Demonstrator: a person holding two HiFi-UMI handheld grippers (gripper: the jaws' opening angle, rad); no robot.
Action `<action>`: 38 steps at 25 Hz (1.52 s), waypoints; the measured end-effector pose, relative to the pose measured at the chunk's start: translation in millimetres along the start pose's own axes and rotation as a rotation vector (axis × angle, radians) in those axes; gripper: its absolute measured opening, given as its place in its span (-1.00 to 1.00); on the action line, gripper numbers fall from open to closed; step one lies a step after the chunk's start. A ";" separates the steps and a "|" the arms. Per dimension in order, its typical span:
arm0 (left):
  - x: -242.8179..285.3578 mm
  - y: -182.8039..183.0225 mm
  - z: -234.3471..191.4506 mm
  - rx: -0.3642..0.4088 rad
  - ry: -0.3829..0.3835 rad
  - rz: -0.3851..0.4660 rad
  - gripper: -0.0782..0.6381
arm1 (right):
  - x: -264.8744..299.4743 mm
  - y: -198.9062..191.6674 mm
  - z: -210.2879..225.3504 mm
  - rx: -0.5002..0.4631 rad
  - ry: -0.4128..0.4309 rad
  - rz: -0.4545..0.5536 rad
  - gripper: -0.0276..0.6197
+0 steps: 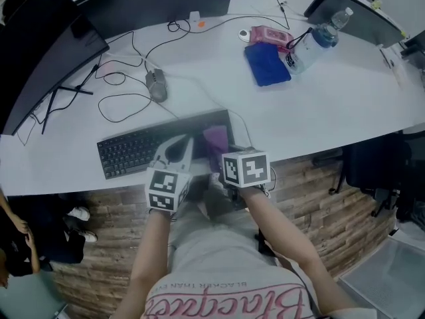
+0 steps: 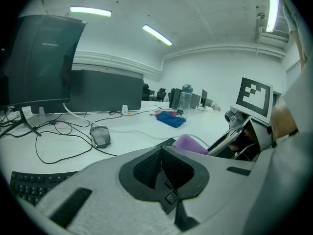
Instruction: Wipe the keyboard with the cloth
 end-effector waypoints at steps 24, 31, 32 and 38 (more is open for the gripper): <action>-11.8 39.6 11.7 0.083 -0.004 0.069 -0.76 | -54.0 38.0 21.7 -0.113 -0.169 0.189 -0.63; -51.6 63.1 -10.6 0.109 0.055 0.133 -0.76 | -79.2 74.5 -32.8 -0.197 -0.097 0.371 -0.63; -58.0 65.7 -14.1 0.109 0.065 0.143 -0.76 | -82.9 79.5 -43.1 -0.217 -0.083 0.395 -0.63; -94.9 84.8 -33.4 0.131 0.121 0.211 -0.76 | -102.2 102.9 -102.3 -0.308 0.002 0.520 -0.63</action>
Point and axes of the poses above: the fingertips, and each gripper's own axes: x forward along the fingers, z to its right, y out of its top, the point moved 2 cm from there along -x, backward along the fingers, and after that the axes turned 5 degrees about -y, right-handed, at the moved point
